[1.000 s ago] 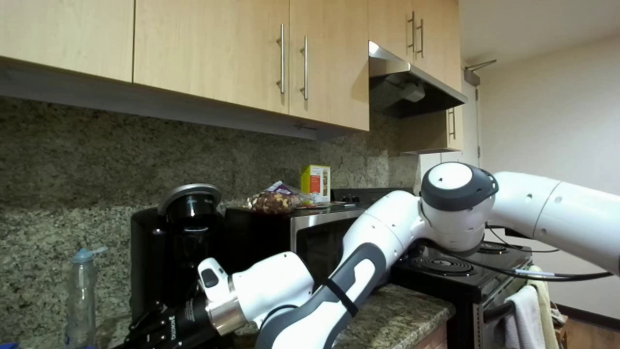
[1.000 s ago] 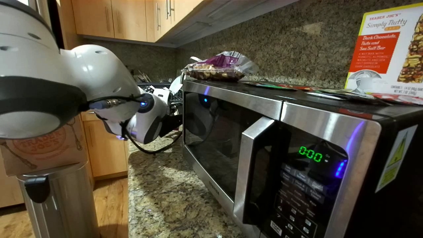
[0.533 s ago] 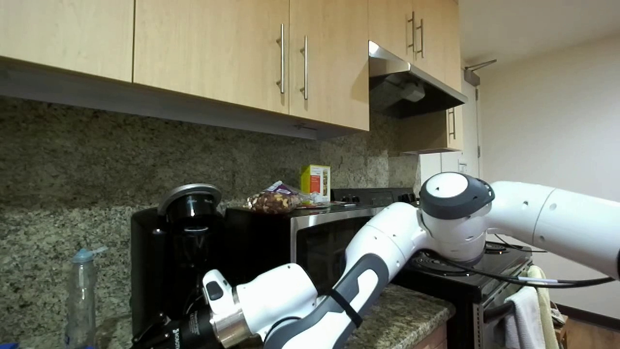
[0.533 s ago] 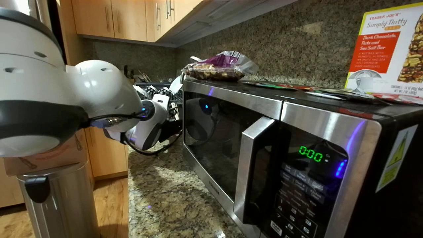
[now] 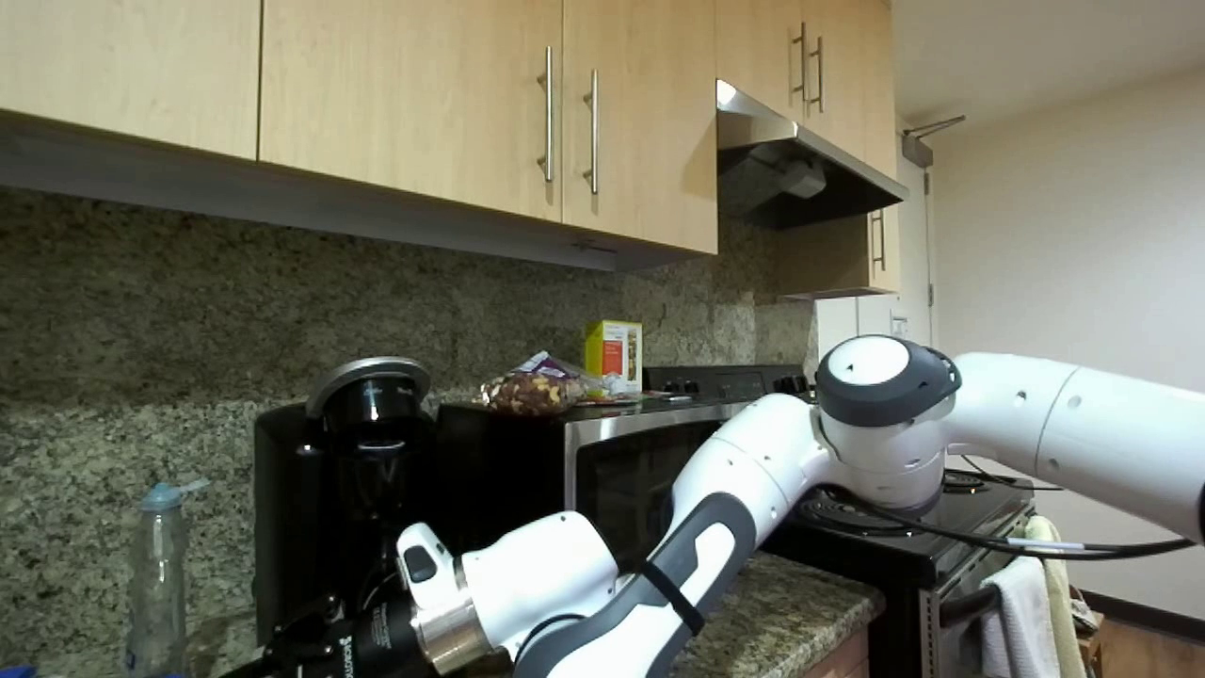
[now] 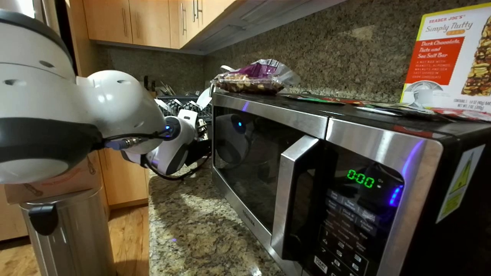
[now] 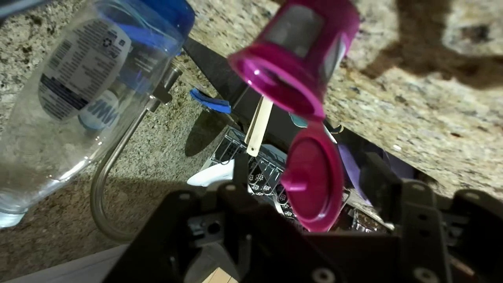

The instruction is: Pick the bottle on the microwave and place it beside the Keurig machine

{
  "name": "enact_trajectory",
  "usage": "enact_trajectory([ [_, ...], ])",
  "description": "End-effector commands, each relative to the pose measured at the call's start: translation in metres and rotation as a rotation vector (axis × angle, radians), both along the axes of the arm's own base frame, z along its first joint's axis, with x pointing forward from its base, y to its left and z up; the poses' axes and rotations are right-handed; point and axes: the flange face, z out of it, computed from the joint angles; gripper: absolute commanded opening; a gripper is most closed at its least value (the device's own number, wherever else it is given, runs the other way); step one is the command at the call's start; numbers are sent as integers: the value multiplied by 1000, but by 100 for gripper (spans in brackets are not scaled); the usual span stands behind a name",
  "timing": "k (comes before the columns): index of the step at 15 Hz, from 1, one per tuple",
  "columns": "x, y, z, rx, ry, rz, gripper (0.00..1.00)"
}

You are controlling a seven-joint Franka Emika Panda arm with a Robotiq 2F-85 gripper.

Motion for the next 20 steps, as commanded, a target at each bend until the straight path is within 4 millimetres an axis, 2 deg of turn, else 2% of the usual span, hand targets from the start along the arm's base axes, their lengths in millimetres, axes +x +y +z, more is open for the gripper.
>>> enact_trajectory([
  [1, 0, -4, 1, -3, -24, 7, 99],
  [4, 12, -22, 21, -73, -38, -38, 100],
  [7, 24, -42, 50, -149, -79, -86, 100],
  [9, 16, -44, 62, -184, -76, -81, 100],
  [16, -32, -14, 80, -251, -54, 15, 100],
  [20, -52, -7, 104, -280, -56, 26, 100],
])
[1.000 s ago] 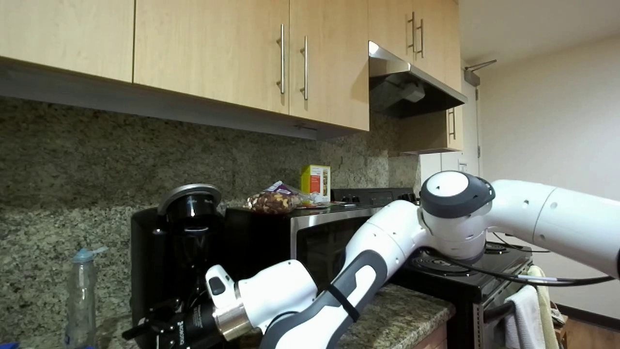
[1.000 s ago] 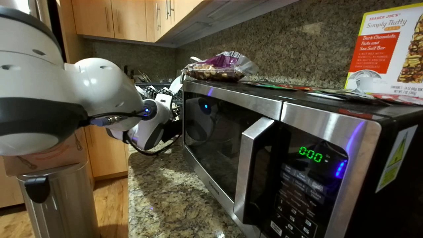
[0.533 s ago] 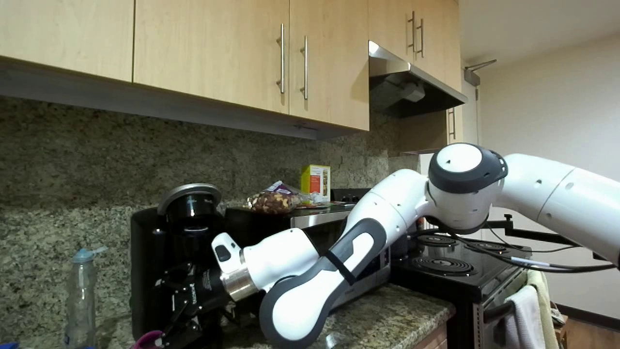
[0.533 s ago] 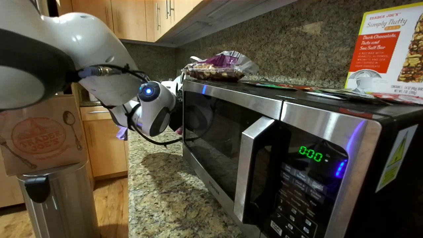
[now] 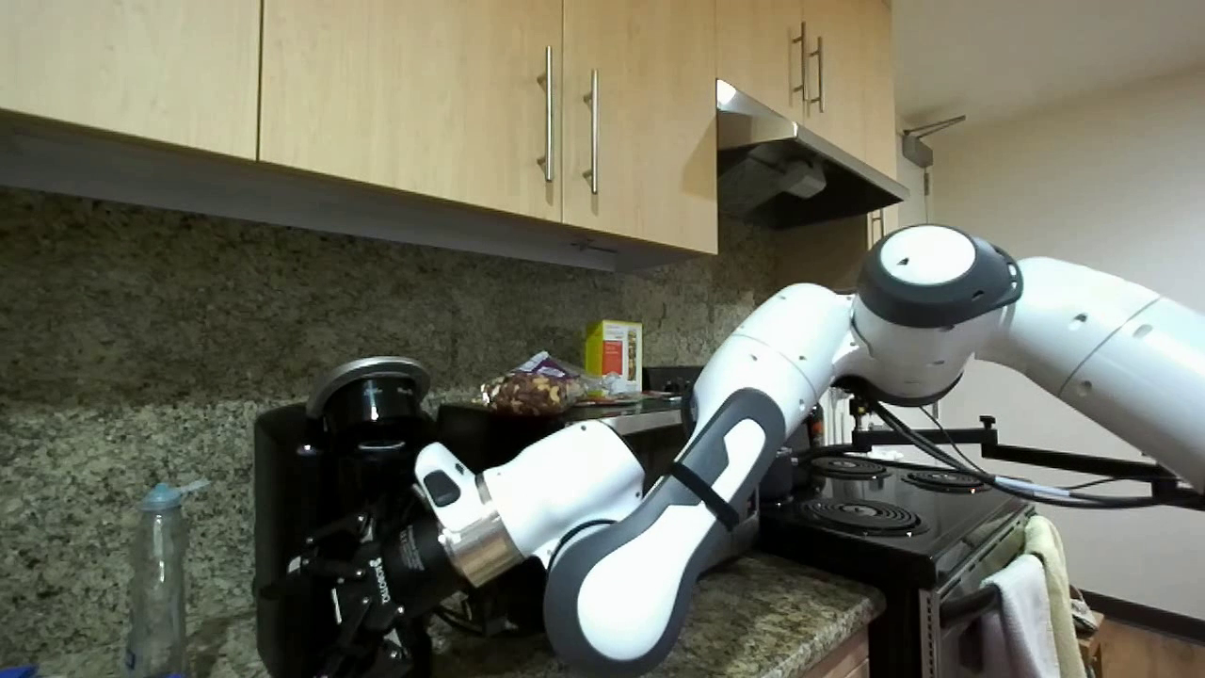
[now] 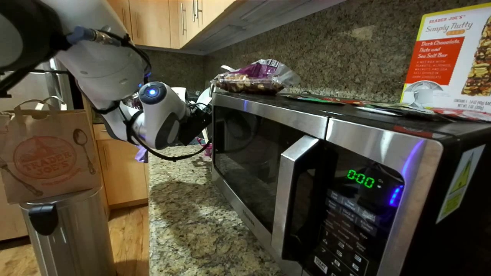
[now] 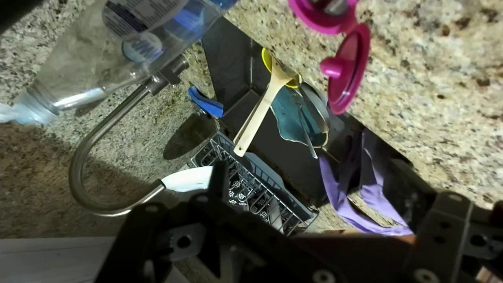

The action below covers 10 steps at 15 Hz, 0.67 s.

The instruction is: Pick the bottle on the microwave and place it beside the Keurig machine

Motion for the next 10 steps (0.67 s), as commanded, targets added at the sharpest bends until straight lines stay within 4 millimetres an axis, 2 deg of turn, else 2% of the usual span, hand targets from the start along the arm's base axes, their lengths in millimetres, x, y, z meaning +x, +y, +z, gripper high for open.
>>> enact_trajectory([
  [1, -26, -2, 33, -47, 2, -10, 100],
  [5, -49, 1, 70, -97, -24, -19, 100],
  [7, -76, 9, 71, -138, -1, -7, 100],
  [10, -122, 33, 67, -215, 11, 63, 100],
])
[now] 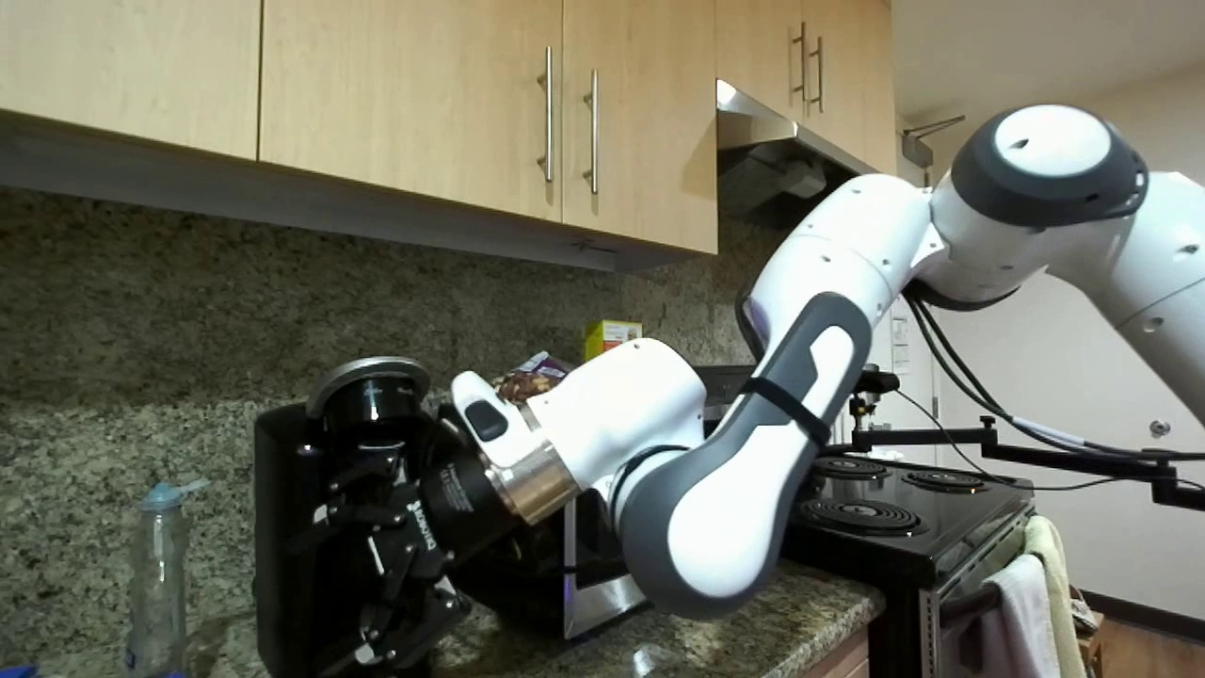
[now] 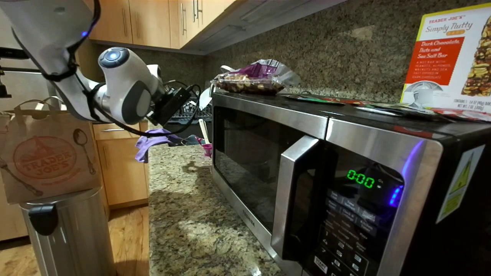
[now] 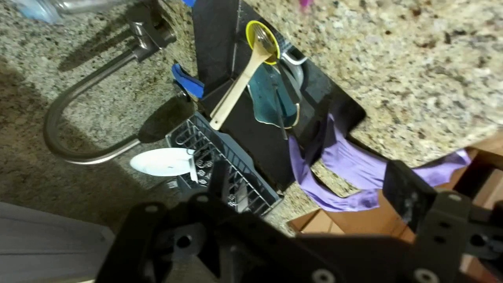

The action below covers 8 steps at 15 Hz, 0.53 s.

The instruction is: Pick the bottle on the microwave and place it beside the Keurig machine

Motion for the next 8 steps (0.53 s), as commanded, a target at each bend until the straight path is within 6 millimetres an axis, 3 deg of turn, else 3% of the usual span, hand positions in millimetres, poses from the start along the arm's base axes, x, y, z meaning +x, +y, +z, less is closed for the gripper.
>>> enact_trajectory([
  [1, -61, 16, 4, -103, 21, 38, 100],
  [3, -77, 28, 26, -133, -26, 60, 100],
  [4, -78, 32, 52, -130, -71, 35, 100],
  [5, -63, 33, 18, -89, -16, 77, 100],
  [8, -71, 39, 54, -118, -79, 57, 100],
])
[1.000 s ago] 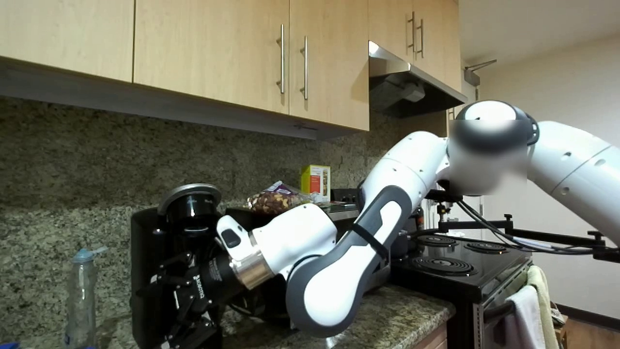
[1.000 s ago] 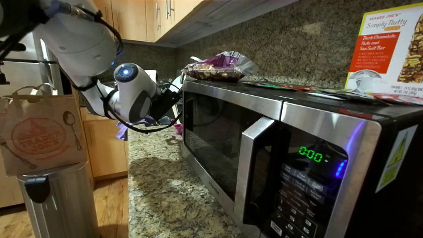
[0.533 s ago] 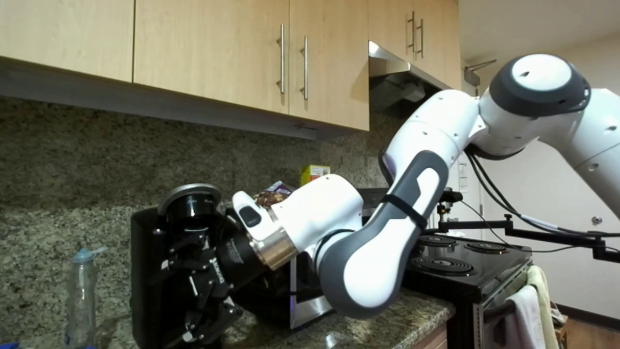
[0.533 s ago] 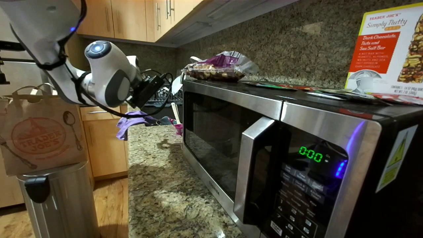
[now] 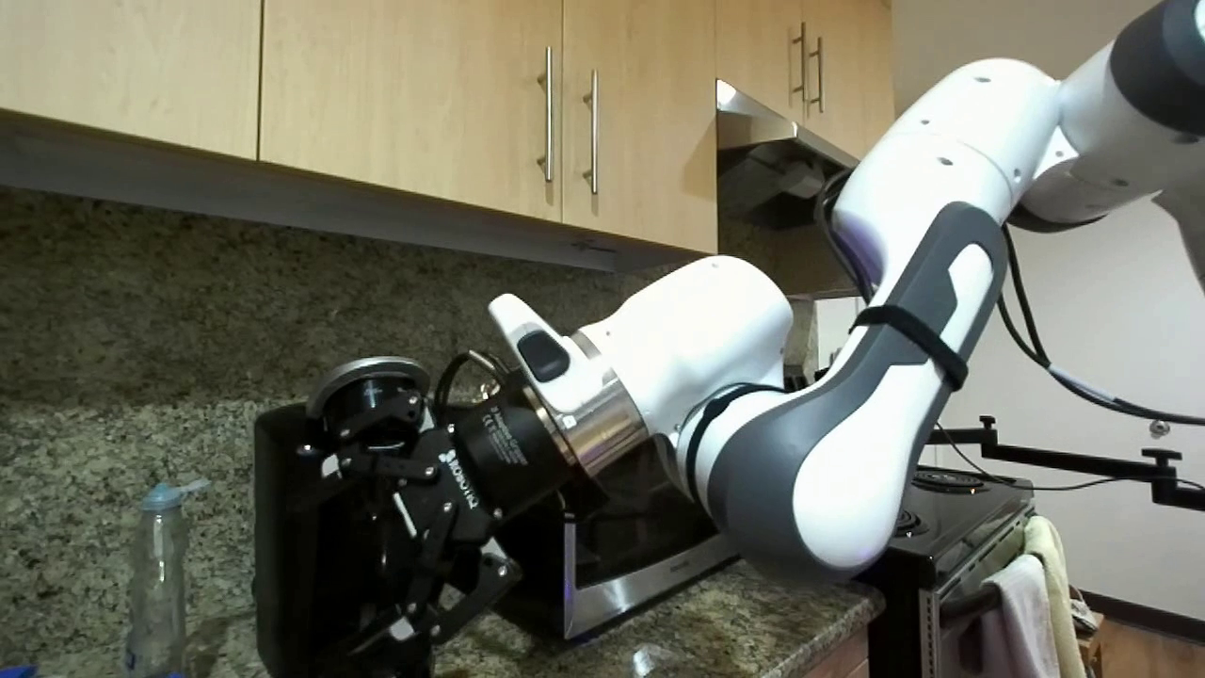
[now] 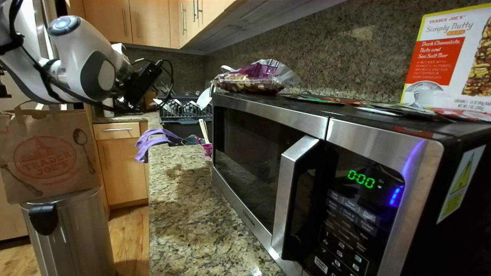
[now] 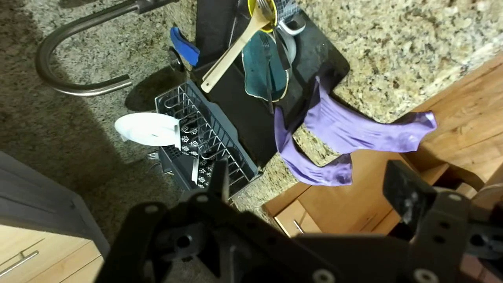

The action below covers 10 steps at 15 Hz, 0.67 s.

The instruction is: Pick the bottle on the microwave and place it beside the Keurig machine

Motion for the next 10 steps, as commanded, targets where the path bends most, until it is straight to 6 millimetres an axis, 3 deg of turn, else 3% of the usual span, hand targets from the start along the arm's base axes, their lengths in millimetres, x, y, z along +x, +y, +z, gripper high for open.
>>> enact_trajectory([
  [1, -1, -1, 1, -5, -4, -3, 100],
  [4, -4, -6, 4, -13, 38, -69, 100],
  [10, -50, -21, -4, 42, 198, -370, 100],
])
